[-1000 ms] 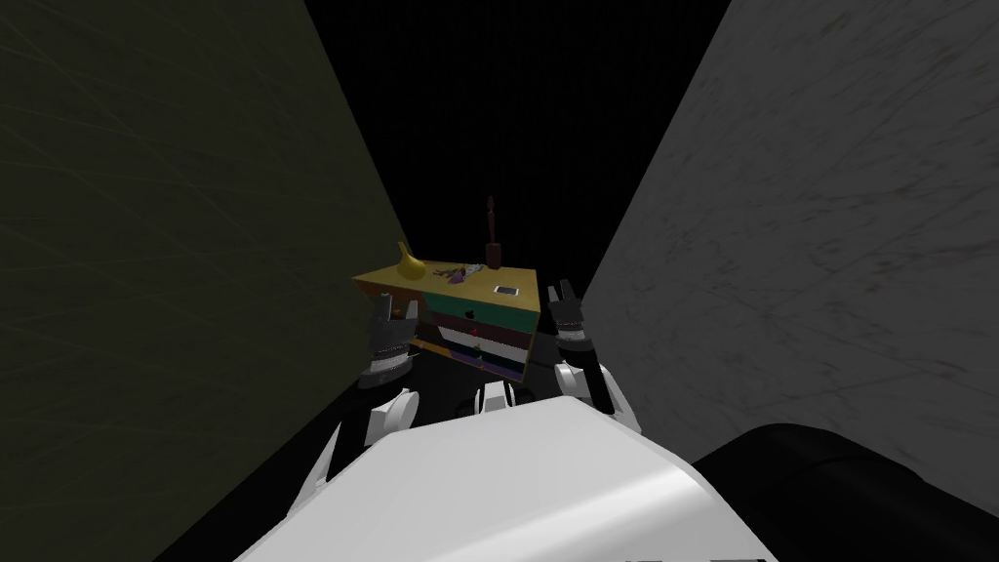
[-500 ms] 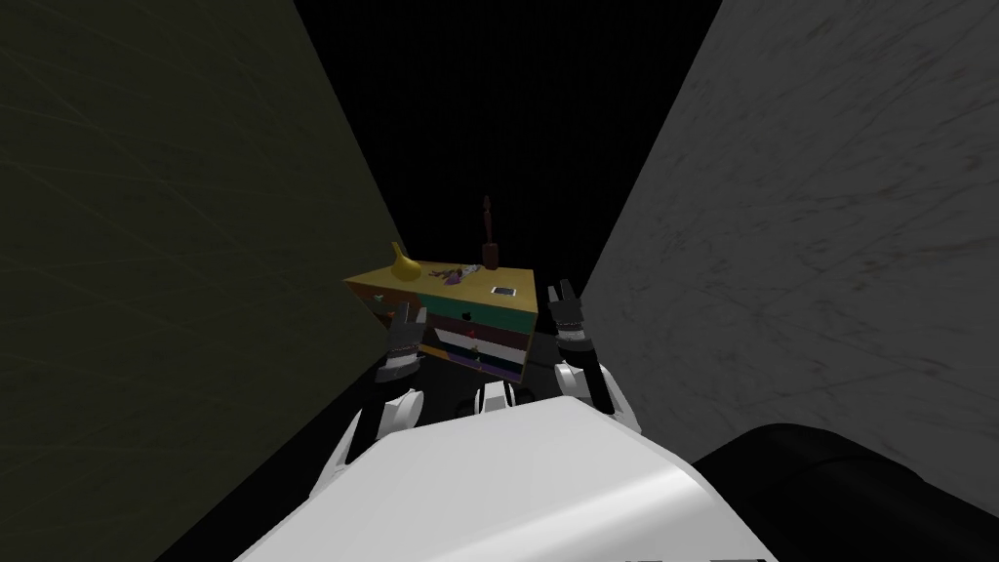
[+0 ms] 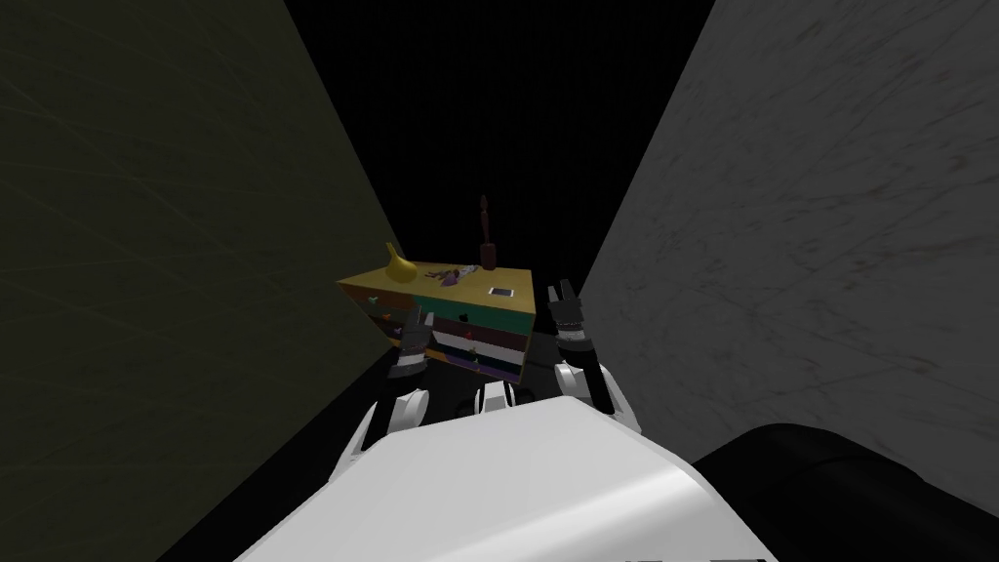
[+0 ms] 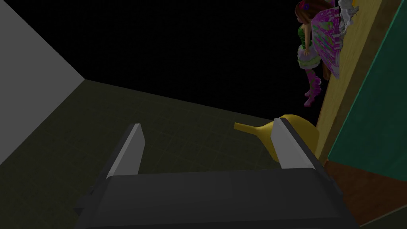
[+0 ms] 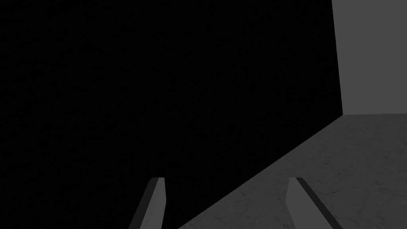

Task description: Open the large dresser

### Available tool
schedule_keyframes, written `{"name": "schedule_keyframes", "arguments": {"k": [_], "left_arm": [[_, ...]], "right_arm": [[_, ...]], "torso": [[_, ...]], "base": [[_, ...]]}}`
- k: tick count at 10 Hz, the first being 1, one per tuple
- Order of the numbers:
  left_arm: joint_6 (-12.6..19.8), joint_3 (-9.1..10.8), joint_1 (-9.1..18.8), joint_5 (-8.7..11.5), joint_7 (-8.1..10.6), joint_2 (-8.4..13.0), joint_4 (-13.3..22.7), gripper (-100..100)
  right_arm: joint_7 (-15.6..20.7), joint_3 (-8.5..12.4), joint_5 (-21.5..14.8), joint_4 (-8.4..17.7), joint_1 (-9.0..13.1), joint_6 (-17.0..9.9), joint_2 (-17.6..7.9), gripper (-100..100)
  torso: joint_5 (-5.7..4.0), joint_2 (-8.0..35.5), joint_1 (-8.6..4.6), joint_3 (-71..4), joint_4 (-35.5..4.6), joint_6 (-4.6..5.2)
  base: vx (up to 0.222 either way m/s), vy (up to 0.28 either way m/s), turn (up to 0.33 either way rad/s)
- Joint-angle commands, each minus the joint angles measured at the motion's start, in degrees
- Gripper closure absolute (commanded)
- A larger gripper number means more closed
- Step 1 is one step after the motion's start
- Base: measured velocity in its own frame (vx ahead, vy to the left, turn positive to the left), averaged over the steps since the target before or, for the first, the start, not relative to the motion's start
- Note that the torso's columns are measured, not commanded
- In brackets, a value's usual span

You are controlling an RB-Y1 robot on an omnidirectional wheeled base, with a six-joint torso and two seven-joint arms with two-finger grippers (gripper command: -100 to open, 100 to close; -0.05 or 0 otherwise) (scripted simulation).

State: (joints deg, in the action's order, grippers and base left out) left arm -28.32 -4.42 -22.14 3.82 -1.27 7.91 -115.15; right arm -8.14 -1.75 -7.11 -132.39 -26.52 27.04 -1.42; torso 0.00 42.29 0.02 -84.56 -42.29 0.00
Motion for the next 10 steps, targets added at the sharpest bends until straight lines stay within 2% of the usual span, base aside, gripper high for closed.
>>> {"name": "schedule_keyframes", "arguments": {"k": [1, 10], "left_arm": [[0.66, -0.72, 1.28, -0.67, -0.31, -0.69, 4.24, -100], [2.40, -2.17, 4.51, -2.18, -0.59, -0.71, 16.38, -100]], "right_arm": [[0.00, 0.00, 0.00, 0.00, 0.00, 0.00, 0.00, 0], [0.00, 0.00, 0.00, 0.00, 0.00, 0.00, 0.00, 0]], "torso": [[0.00, -0.01, -0.01, -0.01, 0.00, 0.00], [0.00, -0.01, -0.01, -0.01, 0.00, 0.00]], "base": [[0.020, -0.014, -0.047], [0.017, -0.014, -0.037]]}}
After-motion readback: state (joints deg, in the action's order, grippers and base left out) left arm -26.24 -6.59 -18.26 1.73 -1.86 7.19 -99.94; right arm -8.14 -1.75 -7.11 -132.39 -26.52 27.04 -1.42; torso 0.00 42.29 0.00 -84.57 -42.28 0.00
